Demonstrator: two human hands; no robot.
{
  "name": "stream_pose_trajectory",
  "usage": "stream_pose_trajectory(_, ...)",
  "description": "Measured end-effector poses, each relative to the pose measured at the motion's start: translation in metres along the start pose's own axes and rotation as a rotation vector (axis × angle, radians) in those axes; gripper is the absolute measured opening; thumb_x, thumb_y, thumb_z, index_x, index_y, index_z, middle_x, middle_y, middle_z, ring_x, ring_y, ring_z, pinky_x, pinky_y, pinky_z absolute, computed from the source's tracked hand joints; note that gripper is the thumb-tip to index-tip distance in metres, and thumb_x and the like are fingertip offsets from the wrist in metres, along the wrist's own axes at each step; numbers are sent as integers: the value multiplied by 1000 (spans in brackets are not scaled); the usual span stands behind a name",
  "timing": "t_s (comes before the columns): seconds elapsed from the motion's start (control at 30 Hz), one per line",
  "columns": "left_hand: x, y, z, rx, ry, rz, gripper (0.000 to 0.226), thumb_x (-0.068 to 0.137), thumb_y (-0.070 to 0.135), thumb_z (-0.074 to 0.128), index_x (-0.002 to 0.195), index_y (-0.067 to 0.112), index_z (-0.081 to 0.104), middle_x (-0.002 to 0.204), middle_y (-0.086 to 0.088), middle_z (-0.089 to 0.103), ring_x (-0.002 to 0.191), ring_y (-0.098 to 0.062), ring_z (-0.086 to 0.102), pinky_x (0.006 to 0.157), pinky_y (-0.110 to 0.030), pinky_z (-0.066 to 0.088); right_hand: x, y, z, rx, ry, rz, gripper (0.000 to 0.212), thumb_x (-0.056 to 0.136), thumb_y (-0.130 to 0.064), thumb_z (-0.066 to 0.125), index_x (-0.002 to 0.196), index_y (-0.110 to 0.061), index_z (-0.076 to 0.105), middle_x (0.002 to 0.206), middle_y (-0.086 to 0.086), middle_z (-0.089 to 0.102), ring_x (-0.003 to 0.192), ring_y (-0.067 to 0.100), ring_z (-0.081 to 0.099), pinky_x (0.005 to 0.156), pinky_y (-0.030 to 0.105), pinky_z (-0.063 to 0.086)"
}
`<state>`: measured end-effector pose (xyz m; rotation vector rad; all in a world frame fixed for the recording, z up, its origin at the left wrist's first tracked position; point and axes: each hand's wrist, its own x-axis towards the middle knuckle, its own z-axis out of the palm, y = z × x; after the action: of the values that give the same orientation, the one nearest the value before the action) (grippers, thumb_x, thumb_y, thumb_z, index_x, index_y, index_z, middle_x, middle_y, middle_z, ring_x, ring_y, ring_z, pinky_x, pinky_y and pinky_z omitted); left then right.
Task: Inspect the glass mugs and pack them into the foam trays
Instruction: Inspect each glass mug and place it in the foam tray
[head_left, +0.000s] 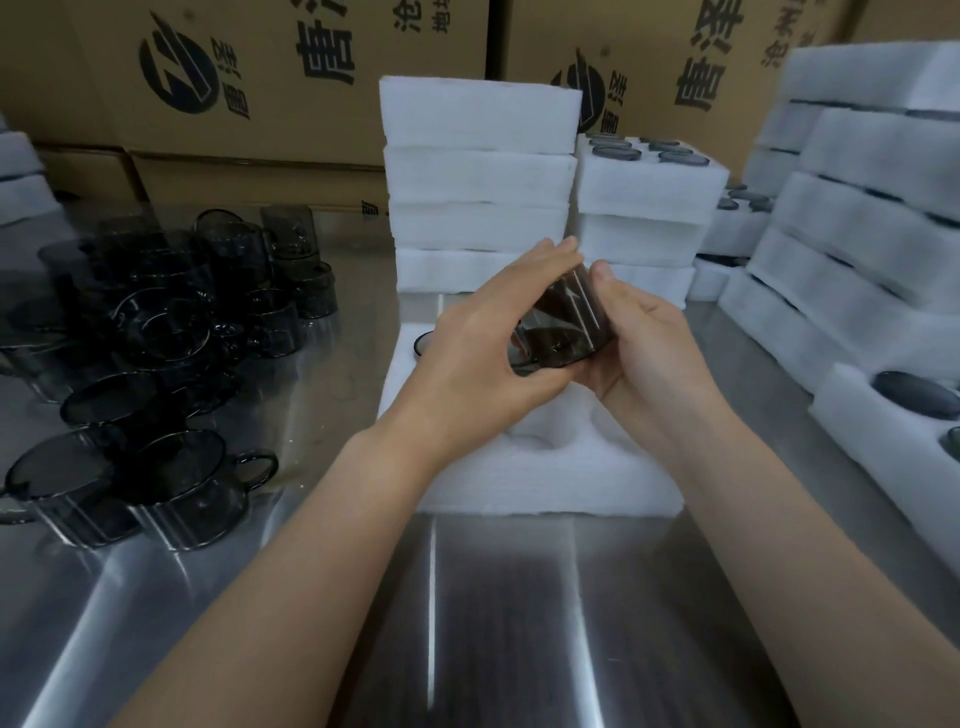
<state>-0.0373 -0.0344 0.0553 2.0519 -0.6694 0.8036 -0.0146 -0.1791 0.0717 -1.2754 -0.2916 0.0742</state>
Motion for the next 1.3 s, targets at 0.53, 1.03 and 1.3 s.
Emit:
stream_pose_trajectory(0.53, 1, 4, 1, 114, 17, -129, 80, 73, 43, 74, 144, 30, 40, 136, 17, 53, 119, 2, 49, 96, -21, 43, -2, 6, 3, -40, -76, -41, 54, 81, -35, 64, 124, -2, 64, 113, 18, 71, 100, 30, 70, 77, 39, 59)
stream_pose_trajectory(1.03, 1, 4, -2, 52, -33, 111, 76, 75, 4, 81, 141, 4, 43, 149, -6, 43, 145, -18, 29, 116, -23, 28, 5, 4, -4, 116, -112, 80, 39, 100, -34, 49, 123, -6, 64, 122, 18, 67, 113, 31, 65, 98, 51, 49)
stream_pose_trajectory(1.3, 1, 7, -4, 30, -95, 10, 86, 72, 25, 83, 145, 20, 37, 156, 5, 33, 147, -12, 22, 117, -49, 27, 5, 3, -7, 248, -268, 113, 46, 86, -34, 65, 124, -8, 65, 130, 21, 61, 114, 32, 64, 91, 47, 55)
